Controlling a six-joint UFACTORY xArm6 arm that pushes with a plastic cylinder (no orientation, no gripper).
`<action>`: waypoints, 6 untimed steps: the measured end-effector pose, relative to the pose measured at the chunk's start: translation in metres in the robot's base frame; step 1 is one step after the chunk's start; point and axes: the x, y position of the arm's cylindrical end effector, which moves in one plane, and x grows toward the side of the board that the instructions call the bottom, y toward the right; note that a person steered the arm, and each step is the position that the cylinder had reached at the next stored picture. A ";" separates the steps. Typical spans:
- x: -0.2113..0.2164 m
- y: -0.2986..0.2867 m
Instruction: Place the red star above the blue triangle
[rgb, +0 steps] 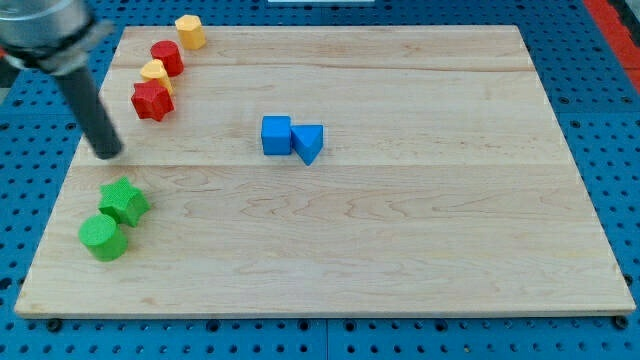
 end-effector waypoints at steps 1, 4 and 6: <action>-0.019 -0.022; -0.071 0.104; -0.132 0.216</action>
